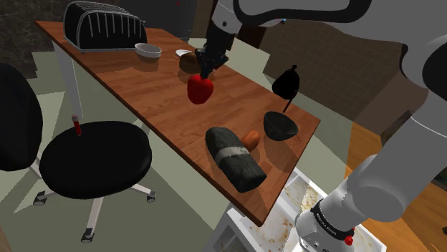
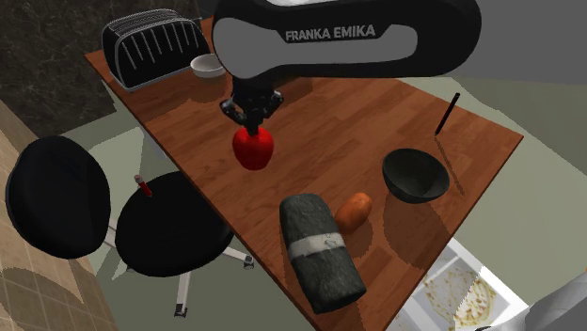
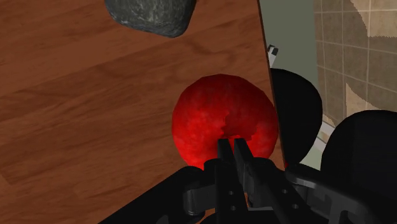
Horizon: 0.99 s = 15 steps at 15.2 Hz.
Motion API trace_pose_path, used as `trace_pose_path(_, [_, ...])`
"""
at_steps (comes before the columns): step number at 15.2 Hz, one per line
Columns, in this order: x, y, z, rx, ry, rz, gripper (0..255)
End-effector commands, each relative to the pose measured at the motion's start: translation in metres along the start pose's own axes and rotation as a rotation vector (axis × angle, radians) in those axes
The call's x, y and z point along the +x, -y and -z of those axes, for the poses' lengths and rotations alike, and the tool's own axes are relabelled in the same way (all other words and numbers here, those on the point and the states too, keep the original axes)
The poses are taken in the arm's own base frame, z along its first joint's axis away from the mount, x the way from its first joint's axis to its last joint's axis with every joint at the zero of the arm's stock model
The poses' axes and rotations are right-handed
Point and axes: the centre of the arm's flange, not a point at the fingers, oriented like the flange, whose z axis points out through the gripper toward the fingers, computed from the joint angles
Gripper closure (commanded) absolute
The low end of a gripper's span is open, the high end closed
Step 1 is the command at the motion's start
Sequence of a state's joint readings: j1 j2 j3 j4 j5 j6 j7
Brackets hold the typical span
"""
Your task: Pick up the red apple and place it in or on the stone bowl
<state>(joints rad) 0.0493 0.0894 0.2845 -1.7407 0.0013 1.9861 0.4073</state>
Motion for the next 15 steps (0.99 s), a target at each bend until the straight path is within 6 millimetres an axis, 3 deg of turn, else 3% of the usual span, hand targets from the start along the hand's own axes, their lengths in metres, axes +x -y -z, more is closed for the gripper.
trace_pose_path(1, [0.001, 0.002, 0.012, 0.000, 0.000, 0.000, 255])
trace_pose_path(5, [0.003, 0.003, 0.030, 0.000, 0.000, 0.000, 255])
trace_pose_path(15, [-0.049, -0.111, 0.068, 0.000, 0.000, 0.000, 255])
